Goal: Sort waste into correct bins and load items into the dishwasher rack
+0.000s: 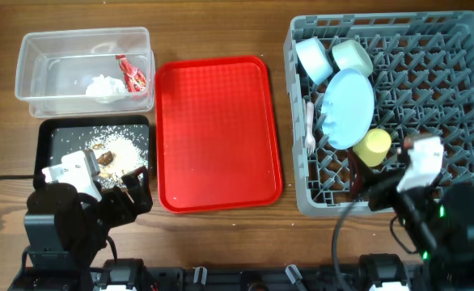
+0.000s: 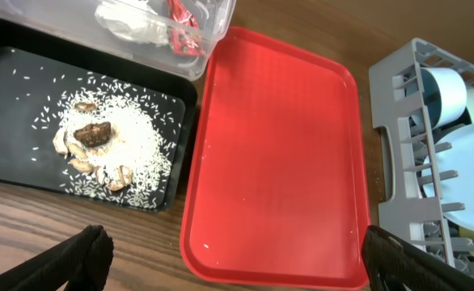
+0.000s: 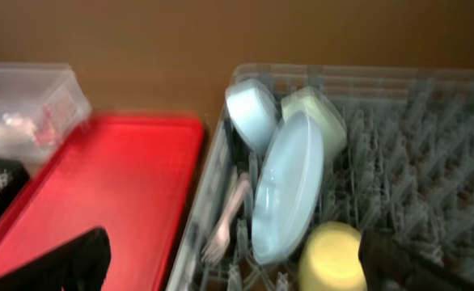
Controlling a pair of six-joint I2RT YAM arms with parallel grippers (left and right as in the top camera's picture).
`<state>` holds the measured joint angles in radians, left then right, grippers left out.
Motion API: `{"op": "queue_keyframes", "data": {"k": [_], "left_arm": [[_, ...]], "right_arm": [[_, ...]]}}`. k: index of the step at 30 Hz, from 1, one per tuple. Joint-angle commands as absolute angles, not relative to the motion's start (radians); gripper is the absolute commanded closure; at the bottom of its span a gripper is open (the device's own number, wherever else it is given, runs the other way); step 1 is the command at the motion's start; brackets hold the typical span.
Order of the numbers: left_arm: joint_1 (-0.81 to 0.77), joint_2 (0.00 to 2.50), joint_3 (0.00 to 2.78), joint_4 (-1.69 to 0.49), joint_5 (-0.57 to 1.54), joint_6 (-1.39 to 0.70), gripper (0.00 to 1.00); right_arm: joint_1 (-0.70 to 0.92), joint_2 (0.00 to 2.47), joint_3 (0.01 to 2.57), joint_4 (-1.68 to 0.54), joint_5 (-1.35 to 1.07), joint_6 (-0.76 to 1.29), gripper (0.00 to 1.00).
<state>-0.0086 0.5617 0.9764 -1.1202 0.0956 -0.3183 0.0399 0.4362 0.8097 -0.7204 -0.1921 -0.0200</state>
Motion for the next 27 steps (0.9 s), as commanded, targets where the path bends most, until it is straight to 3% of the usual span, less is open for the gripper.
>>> {"op": "queue_keyframes", "data": {"k": [1,14,17,21,27], "left_arm": [[-0.009,0.555,0.97,-1.118,0.101,-0.299,0.0],[-0.009,0.555,0.97,-1.118,0.101,-0.299,0.0],[-0.009,0.555,0.97,-1.118,0.101,-0.299,0.0],[-0.009,0.555,0.97,-1.118,0.101,-0.299,0.0],[-0.009,0.555,0.97,-1.118,0.101,-0.299,0.0]], "right_arm": [[0.078,0.284,0.683,-0.597,-0.164,-0.049,0.0],[0.101,0.003,0.164,0.043,-0.153,-0.081,0.0],[0.104,0.003,0.101,0.022,-0.148,-0.059,0.0],[0.104,0.003,0.024,-0.039,-0.053,0.136,0.0],[0.104,0.003,0.023,-0.032,0.023,0.124,0.0]]}}
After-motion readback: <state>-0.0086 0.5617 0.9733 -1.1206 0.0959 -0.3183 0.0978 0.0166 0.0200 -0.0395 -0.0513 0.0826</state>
